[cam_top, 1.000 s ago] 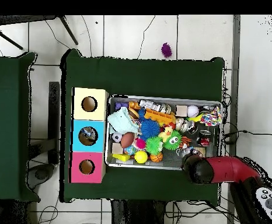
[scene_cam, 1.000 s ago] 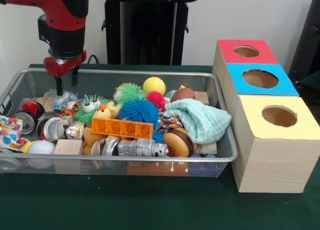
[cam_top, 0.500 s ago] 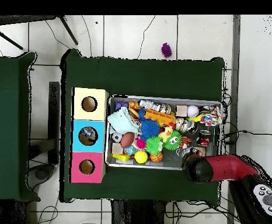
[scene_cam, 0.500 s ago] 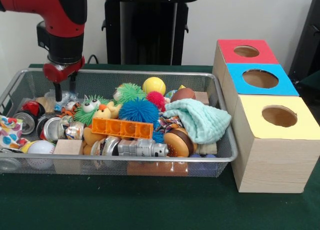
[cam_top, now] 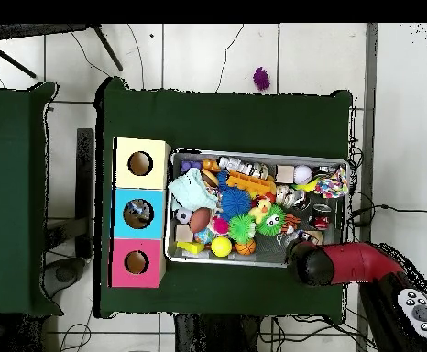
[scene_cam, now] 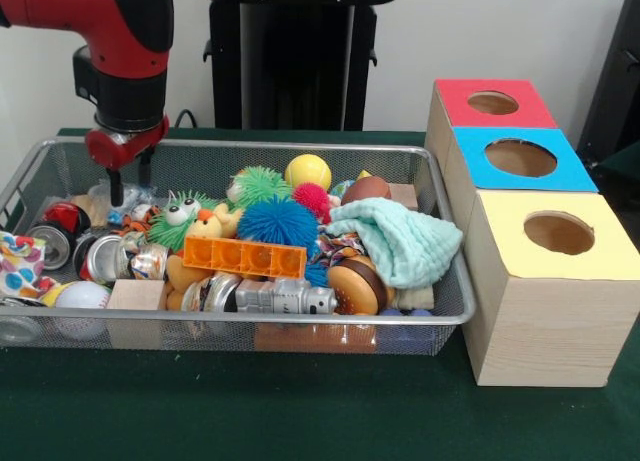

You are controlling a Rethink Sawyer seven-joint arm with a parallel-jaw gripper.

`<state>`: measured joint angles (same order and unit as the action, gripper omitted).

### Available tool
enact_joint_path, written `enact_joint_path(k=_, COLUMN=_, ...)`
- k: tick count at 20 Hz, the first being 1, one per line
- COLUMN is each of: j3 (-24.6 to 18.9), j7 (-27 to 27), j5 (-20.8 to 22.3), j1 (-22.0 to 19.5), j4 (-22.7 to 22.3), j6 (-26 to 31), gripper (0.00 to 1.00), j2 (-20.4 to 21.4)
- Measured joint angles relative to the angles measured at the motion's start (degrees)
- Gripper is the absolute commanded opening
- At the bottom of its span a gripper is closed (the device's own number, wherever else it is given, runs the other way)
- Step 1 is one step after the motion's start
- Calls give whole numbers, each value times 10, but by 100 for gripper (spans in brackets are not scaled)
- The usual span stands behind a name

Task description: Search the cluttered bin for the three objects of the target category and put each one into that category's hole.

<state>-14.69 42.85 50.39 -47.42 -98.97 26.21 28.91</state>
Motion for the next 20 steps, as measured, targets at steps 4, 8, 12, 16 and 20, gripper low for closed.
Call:
enact_joint_path(k=4, j3=0, j7=0, j5=0, j1=-1, j4=2, j6=0, gripper=100, j2=-2)
enact_joint_path(k=8, j3=-5, j7=0, j5=-1, j1=-10, j4=4, j6=0, gripper=100, j2=-4)
enact_joint_path(k=12, j3=-16, j7=0, j5=-1, j1=-28, j4=8, j6=1, gripper=100, j2=-8)
enact_joint_path(k=16, j3=-40, j7=0, j5=-13, j1=-61, j4=9, j6=9, gripper=100, j2=-14)
enact_joint_path(k=20, j3=-54, j7=0, j5=-23, j1=-74, j4=15, j6=28, gripper=100, j2=-19)
